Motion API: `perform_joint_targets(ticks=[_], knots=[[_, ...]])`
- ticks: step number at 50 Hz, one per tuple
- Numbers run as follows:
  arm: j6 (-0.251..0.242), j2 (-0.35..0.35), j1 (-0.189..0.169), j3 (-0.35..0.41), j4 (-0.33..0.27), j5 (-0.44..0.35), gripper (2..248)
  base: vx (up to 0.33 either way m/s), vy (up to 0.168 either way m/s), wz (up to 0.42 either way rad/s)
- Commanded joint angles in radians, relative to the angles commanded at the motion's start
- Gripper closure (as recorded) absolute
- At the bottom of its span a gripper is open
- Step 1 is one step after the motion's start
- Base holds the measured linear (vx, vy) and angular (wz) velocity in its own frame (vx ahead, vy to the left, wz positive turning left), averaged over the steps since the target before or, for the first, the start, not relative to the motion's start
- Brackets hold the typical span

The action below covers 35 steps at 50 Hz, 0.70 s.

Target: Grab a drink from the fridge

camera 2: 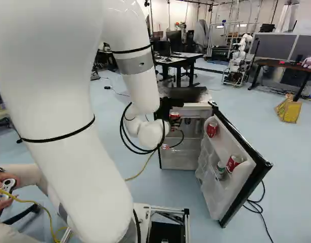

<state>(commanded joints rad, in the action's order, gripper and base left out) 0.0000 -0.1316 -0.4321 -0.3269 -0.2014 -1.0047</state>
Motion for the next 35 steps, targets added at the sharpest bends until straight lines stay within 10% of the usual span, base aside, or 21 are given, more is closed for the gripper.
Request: perform_joint_targets(ticks=[35], knots=[[0.000, 0.032, 0.025, -0.065, 0.000, 0.000, 162, 0.000, 0.000, 0.000]])
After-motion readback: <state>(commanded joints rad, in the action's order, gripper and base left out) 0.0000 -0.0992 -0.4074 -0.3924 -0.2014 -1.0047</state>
